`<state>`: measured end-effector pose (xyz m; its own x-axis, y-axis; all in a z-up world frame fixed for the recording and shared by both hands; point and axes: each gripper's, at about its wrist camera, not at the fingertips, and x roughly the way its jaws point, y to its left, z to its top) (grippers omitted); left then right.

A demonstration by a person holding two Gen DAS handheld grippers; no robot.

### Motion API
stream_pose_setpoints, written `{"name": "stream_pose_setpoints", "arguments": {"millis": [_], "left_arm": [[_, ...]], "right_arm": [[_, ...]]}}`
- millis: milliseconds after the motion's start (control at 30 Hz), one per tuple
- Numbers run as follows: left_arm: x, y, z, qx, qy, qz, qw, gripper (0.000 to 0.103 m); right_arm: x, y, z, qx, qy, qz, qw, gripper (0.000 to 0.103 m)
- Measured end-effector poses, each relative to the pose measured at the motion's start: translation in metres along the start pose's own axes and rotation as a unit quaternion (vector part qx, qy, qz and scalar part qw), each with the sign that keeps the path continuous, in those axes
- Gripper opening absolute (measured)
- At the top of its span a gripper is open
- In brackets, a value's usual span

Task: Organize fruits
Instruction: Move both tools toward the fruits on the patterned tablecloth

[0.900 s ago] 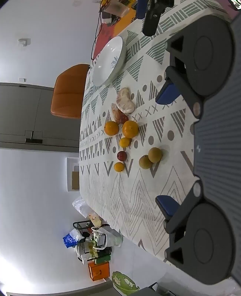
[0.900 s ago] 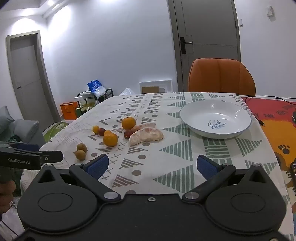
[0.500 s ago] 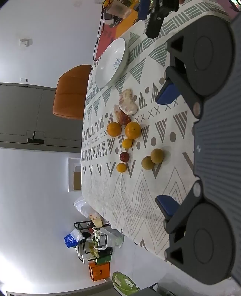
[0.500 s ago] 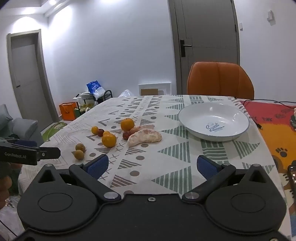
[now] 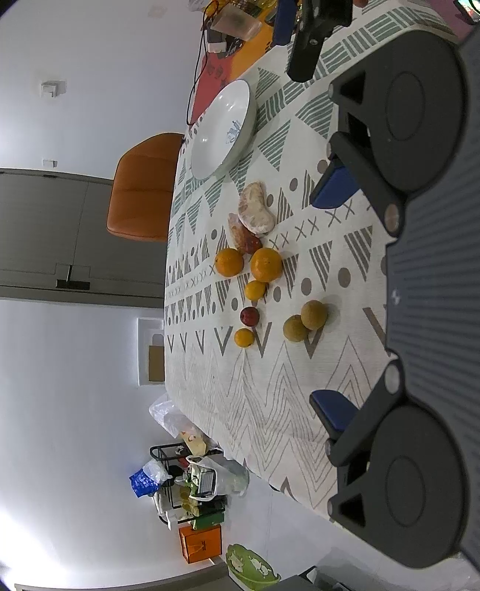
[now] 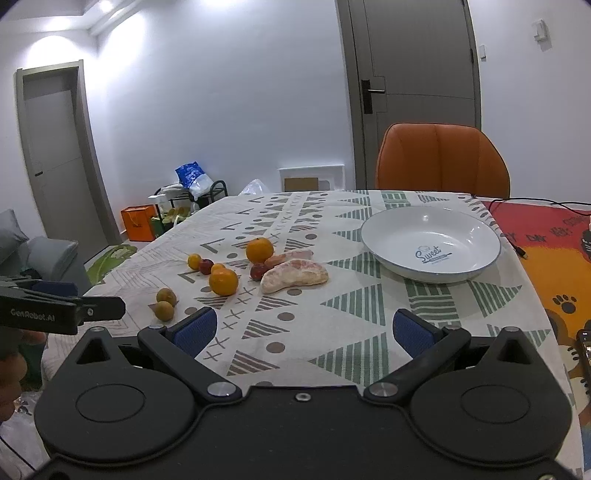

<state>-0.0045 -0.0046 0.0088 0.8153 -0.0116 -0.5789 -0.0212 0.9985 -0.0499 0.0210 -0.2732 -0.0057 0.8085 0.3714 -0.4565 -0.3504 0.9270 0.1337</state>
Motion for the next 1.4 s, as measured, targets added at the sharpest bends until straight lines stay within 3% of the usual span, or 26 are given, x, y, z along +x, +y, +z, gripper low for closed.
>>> {"name": "stream_pose_setpoints", "arguments": {"millis": [1400], "left_arm": [[-0.007,-0.0025,0.0021,0.004,-0.009,-0.001,0.9999,0.103]], "right_arm": [[0.0022,0.0007,-0.0031,-0.002,0.011,-0.01,1.0,0.103]]}}
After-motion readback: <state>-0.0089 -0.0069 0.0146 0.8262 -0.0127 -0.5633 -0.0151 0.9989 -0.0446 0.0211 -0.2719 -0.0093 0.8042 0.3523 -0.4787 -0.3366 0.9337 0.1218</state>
